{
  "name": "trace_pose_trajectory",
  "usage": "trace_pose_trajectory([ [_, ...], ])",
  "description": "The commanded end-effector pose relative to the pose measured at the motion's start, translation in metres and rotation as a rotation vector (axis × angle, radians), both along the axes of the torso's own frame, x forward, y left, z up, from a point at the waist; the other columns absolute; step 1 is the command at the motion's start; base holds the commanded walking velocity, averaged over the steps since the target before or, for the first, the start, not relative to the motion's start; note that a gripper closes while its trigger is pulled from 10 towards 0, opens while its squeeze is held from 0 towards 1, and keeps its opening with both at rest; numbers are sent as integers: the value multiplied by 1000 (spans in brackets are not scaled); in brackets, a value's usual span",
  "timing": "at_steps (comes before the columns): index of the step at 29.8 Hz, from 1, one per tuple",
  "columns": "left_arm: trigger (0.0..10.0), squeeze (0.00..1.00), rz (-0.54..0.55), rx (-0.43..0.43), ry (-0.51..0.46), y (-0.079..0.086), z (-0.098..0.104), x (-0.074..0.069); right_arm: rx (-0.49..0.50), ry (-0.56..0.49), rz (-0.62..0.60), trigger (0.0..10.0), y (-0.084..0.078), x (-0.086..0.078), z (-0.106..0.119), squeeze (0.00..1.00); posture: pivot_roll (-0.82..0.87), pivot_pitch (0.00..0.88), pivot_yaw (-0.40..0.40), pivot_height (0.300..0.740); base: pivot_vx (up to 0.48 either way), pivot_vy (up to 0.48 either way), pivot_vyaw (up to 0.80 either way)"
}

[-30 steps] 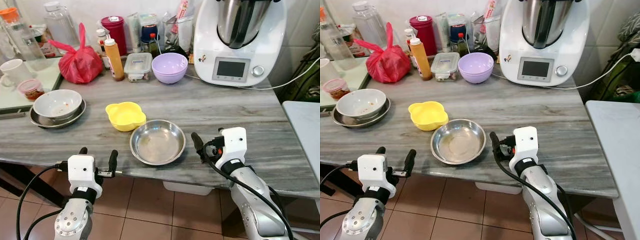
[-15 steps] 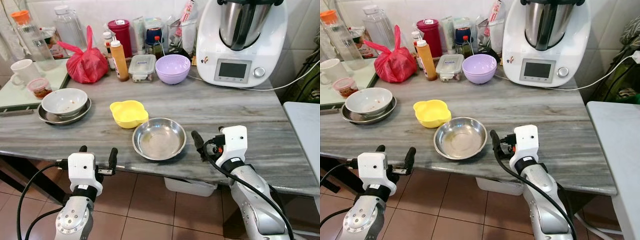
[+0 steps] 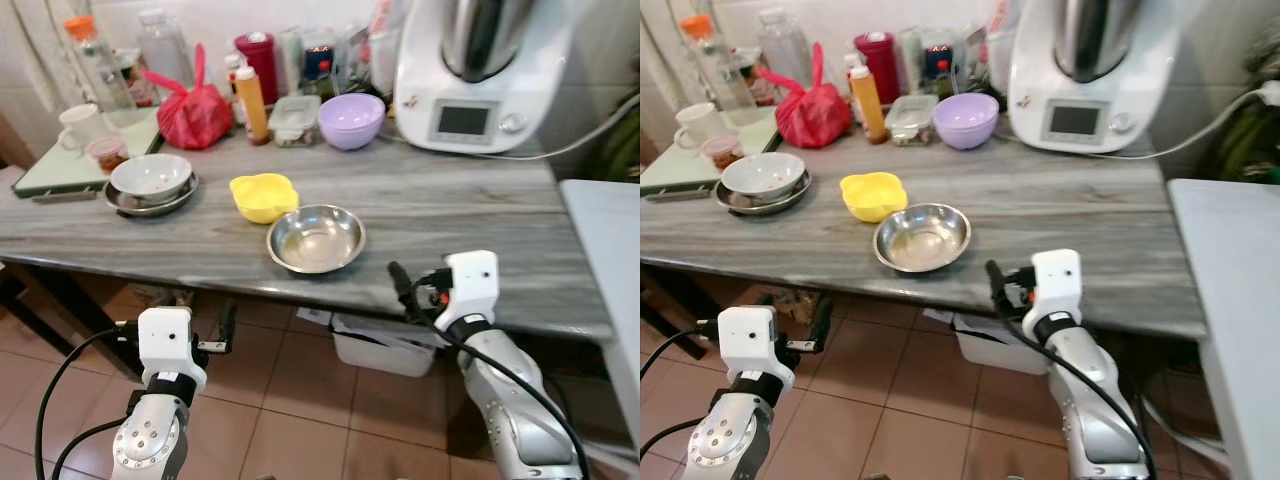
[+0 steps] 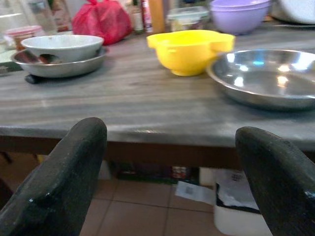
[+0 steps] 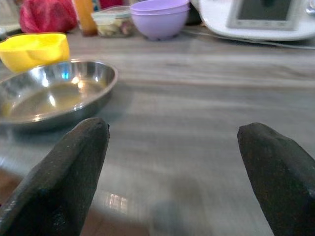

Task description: Setting the table

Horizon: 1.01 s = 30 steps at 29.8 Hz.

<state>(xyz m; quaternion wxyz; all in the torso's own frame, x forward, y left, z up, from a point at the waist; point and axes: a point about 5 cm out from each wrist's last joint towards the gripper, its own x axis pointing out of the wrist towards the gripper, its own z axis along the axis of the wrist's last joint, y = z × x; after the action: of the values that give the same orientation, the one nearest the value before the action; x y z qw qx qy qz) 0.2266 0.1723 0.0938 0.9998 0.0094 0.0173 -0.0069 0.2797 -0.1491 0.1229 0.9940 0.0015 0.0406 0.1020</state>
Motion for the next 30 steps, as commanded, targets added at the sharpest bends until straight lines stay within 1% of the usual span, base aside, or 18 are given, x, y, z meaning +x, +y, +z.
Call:
trace_pose_trajectory([
  [1,10000,0,15,20,10,6,0,-2,15,-12,18,10000,8,1,3,0,-89,51,84,740,-319,0,0],
  [23,10000,0,5,22,9,4,0,2,12,-16,-1,10000,5,6,4,0,-94,48,82,740,-318,0,0],
  [26,10000,0,-12,28,-6,3,1,3,11,-18,-2,10000,5,6,5,0,-97,46,81,740,-162,0,0],
  [30,10000,0,-1,40,-8,2,0,4,-2,-11,-2,10000,5,7,3,0,-98,50,81,740,0,0,0],
])
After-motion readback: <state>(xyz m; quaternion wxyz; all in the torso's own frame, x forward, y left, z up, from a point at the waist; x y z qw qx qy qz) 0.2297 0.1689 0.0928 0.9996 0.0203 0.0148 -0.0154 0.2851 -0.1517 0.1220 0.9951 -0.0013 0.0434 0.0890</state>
